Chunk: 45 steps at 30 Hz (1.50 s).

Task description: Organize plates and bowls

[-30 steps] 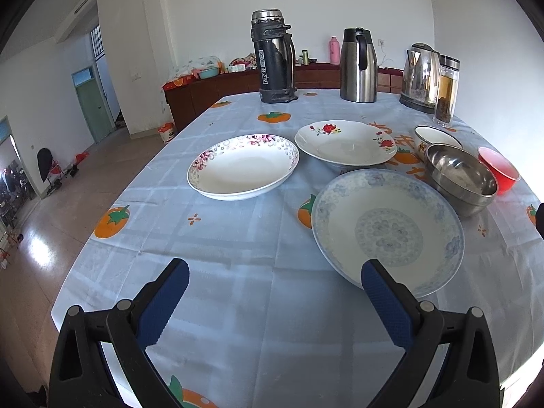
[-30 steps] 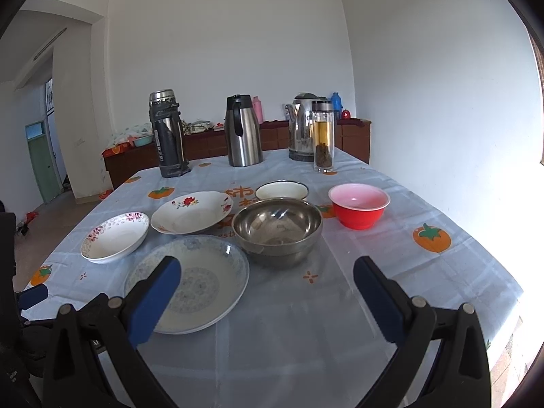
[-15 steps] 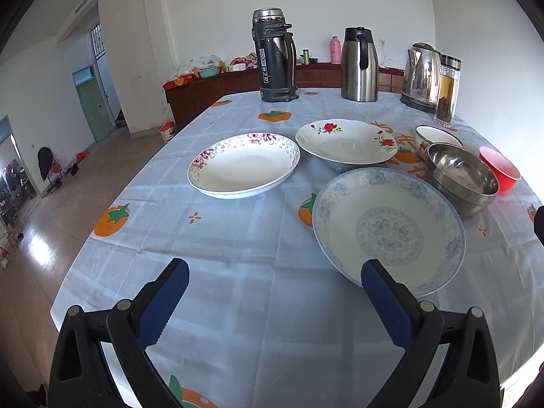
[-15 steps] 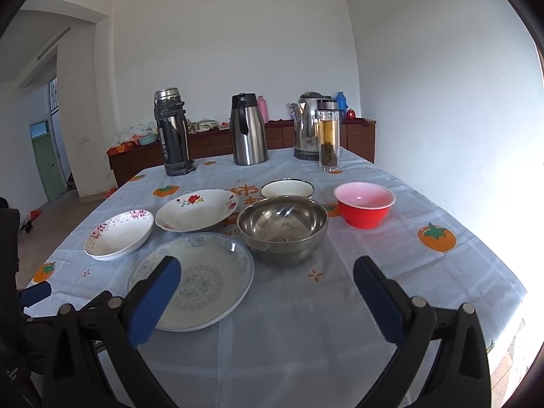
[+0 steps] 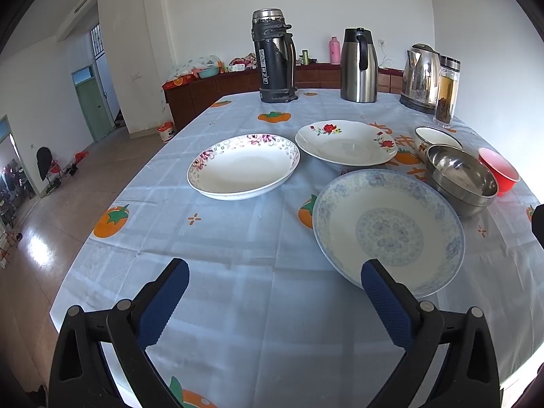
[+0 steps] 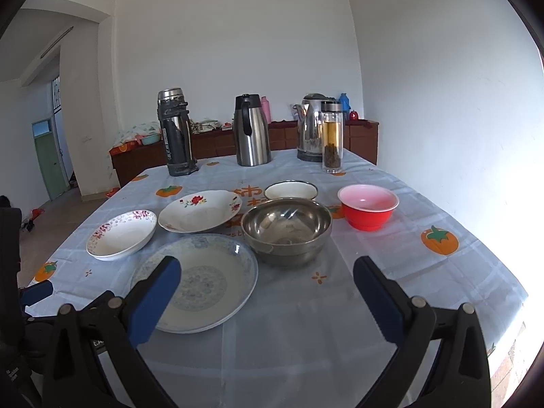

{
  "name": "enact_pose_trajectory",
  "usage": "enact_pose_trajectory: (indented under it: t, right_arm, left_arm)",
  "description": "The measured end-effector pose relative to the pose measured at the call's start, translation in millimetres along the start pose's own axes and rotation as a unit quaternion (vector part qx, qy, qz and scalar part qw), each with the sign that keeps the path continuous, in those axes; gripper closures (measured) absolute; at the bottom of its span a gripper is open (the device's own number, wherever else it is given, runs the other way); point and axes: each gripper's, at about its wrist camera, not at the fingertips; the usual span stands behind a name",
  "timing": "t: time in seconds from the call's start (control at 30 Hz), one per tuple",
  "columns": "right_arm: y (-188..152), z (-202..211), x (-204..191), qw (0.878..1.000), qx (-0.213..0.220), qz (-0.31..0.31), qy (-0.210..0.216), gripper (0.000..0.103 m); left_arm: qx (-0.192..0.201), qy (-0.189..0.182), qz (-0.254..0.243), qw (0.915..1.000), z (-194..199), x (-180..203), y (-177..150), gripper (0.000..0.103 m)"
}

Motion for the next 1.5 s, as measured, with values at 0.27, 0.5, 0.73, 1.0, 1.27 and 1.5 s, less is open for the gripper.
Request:
enact_pose_trajectory:
  t: [0.27, 0.5, 0.73, 1.0, 1.27, 1.5]
  right_arm:
    - [0.2, 1.7, -4.5, 1.0, 0.005, 0.007, 0.012, 0.0]
    - [1.0, -0.2, -7.1, 1.0, 0.001, 0.01, 0.018, 0.0]
    - [-0.2, -3.2, -9.7, 1.0, -0.003, 0.015, 0.021, 0.003]
    - [-1.7, -7.1, -8.3, 1.0, -0.015, 0.011, 0.021, 0.007]
    - [-1.9, -9.1, -7.4, 1.0, -0.017, 0.013, 0.021, 0.008]
    - [-1.3, -12.9, -12.3, 0.999, -0.021, 0.016, 0.038, 0.013]
  left_arm:
    - [-0.003, -0.01, 0.01, 0.9999, -0.1, -5.4, 1.0, 0.0]
    - [-0.007, -0.012, 0.014, 0.9998, -1.8, -7.8, 1.8, 0.0]
    - [-0.009, -0.01, 0.016, 0.9998, -3.8, -8.9, 2.4, 0.001]
    - [-0.009, -0.007, 0.018, 0.9998, -6.8, -12.1, 2.6, 0.001]
    - [-0.01, -0.006, 0.019, 0.9998, -9.2, -14.2, 1.7, 0.001]
    - [-0.013, 0.004, 0.02, 0.9997, -15.1, -25.2, 1.9, 0.001]
Point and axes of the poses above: each gripper's, at about its wrist camera, not at the fingertips, and z roughly against the way its jaws point, x to its right, y to its top, and after that the axes turned 9 degrees about -y, right-handed
